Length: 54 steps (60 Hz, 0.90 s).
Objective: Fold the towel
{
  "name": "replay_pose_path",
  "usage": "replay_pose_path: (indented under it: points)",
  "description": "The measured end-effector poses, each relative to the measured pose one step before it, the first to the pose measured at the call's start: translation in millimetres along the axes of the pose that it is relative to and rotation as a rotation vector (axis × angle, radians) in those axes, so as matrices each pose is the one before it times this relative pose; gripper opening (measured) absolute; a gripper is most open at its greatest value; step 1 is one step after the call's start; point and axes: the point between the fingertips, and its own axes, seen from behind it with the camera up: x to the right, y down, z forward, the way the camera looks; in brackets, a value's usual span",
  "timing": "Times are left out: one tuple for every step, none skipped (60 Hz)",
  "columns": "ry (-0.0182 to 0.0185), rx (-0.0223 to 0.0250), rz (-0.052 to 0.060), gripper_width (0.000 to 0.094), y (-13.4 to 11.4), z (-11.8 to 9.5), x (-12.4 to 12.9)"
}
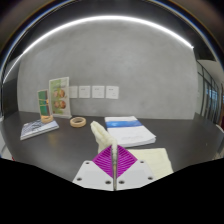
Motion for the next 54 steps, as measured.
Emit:
replay_pose_path:
  points:
    - [0.01332,0.00053,0.0078,0.0013,-0.49,-1.17,9.51]
    - [0.01277,0.00056,0.0044,0.0014,0.03,-0.85,9.56]
    - [0.01338,-0.00034,0.0025,0.0014,0.73,-0.37,9.87]
    - [0.01391,-0.00194,0.0018,0.0015,1.75,0.40,10.19]
    - [0.01456,-0.00453,0.0014,0.0015,2.75,0.64,10.35]
    - [0.01396,-0.00710,0.0021,0.0016,3.39,0.99,10.01]
    - [0.01309,-0.00800,0.0032,0.0016,4.29,1.17,9.71]
    - [0.01247,-0.00965,0.0042,0.0016,4.58,1.43,9.25]
    - [0.01146,-0.01116,0.0052,0.0016,4.98,1.71,8.56]
    - [0.00124,-0.00872,0.0062,0.0017,5.89,3.31,12.90]
    - [0.00733,-0.01032,0.0059,0.0018,4.31,3.16,7.84]
    - [0.00778,-0.00934,0.0072,0.0019,4.45,1.47,6.43]
    - [0.00696,-0.00914,0.0077,0.0020,4.47,1.51,5.77]
    - [0.00634,-0.00872,0.0077,0.0022,4.38,1.68,5.09]
    - [0.00456,-0.00743,0.0064,0.0022,4.08,1.45,4.61]
    - [0.00470,-0.00642,0.0039,0.0024,3.77,1.34,4.34]
    - [0.00333,-0.00541,0.0019,0.0026,5.02,1.05,6.38]
    - [0.00708,-0.00667,0.0000,0.0030,3.12,1.12,4.24]
    - [0.00693,-0.00609,-0.0002,0.0032,4.13,1.03,4.21]
    - [0.00643,-0.00506,-0.0011,0.0033,2.52,0.49,3.40]
    - [0.00520,-0.00329,0.0008,0.0033,1.61,0.65,2.44]
    - [0.00488,-0.00135,0.0024,0.0034,1.06,0.33,2.26]
    - [0.00464,0.00014,0.0036,0.0036,0.37,0.37,1.98]
    - [0.00450,-0.00021,0.0035,0.0042,0.37,0.35,1.54]
    - [0.00433,-0.00146,0.0035,0.0052,0.97,-0.01,1.63]
    - [0.00451,-0.00340,0.0025,0.0073,1.24,-0.22,1.49]
    - [0.00489,-0.00465,0.0024,0.0150,1.42,-0.41,1.50]
    - [0.00415,-0.00447,0.0014,0.0145,0.89,-0.11,1.11]
    - [0.00513,-0.00390,0.0009,0.0183,0.59,-0.99,1.07]
    - [0.00382,0.00041,0.0009,0.0271,0.52,-3.37,2.92]
    - [0.00959,0.00075,0.0015,0.0353,-0.62,-1.84,2.11]
    - [0.01165,0.00196,0.0014,0.0413,-1.20,-1.72,2.13]
    - [0.00708,0.00268,-0.0005,0.0503,-0.02,-2.66,2.59]
    - [0.00724,0.00350,-0.0031,0.0593,-1.52,-2.85,1.12]
    - [0.00376,0.00394,-0.0052,0.0683,-1.85,-3.25,0.72]
    - [0.00244,0.00419,-0.0058,0.0773,-1.74,-3.50,0.18]
    - [0.00196,0.00370,-0.0044,0.0832,-1.48,-4.10,0.20]
    - [0.00143,0.00216,-0.0036,0.0891,-1.17,-4.55,-0.16]
    - [0.00569,0.00164,-0.0022,0.0852,-1.63,-4.83,0.51]
    - [0.00035,0.00074,-0.0039,0.0837,-0.84,-6.01,-0.79]
    - [0.00127,0.00010,-0.0042,0.0826,-0.65,-6.44,-0.86]
    - [0.00255,0.00006,-0.0044,0.0824,-0.52,-7.23,-1.00]
    - [0.00177,0.00053,-0.0048,0.0827,-0.66,-7.57,-1.67]
    - [0.00064,0.00227,-0.0045,0.0829,-0.70,-8.30,-2.43]
    - [0.00033,0.00498,-0.0042,0.0829,-1.24,-8.20,-3.27]
    - [-0.00116,0.00581,-0.0039,0.0830,-1.81,-8.57,-4.15]
    - [-0.00299,0.00620,-0.0049,0.0831,-1.36,-9.51,-4.96]
    - [-0.00569,0.00654,-0.0056,0.0829,-1.49,-9.25,-6.19]
    - [-0.00801,0.00759,-0.0058,0.0829,-1.35,-9.34,-7.57]
    - [-0.00959,0.00766,-0.0058,0.0830,-1.54,-9.65,-8.10]
    - [-0.00997,0.00740,-0.0049,0.0830,-1.31,-9.63,-8.71]
    - [-0.01050,0.00658,-0.0043,0.0829,-0.98,-9.63,-9.55]
    - [-0.01030,0.00608,-0.0032,0.0829,-0.24,-8.39,-11.19]
    - [-0.01188,0.00377,-0.0027,0.0829,-0.69,-9.58,-10.70]
